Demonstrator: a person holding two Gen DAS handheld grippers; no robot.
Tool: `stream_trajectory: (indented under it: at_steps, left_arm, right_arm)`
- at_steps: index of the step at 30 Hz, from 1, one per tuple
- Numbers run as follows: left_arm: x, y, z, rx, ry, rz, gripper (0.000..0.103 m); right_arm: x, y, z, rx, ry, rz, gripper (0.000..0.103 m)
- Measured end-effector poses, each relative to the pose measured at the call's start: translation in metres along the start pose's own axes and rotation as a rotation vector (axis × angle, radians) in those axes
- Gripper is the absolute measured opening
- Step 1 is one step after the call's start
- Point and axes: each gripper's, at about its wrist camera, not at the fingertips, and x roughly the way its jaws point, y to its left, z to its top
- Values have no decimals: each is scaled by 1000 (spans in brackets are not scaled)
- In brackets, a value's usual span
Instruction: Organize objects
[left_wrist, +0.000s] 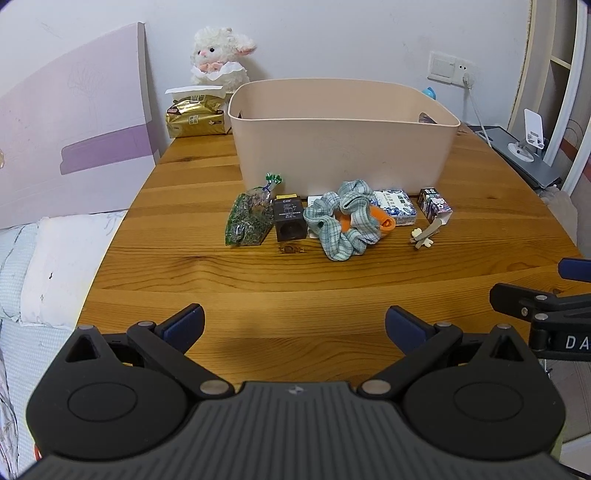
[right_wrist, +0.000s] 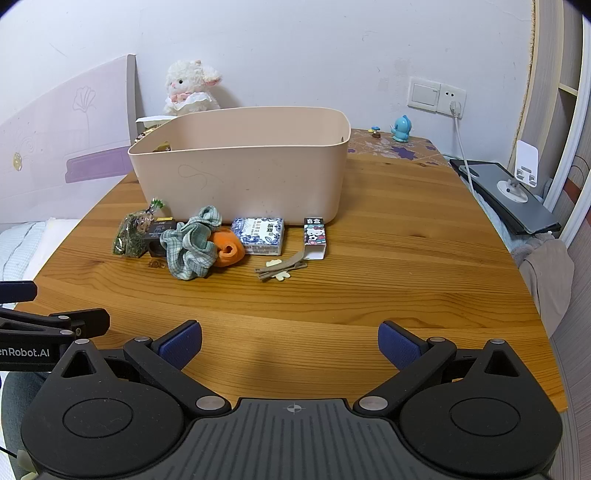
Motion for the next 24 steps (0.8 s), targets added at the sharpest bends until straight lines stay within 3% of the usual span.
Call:
stream_trajectory:
  at_steps: [24]
  left_arm:
    - [0,-1,-1,1,-2,-3,103]
  right_arm:
    - [3,0,-1,0,4,-1,103]
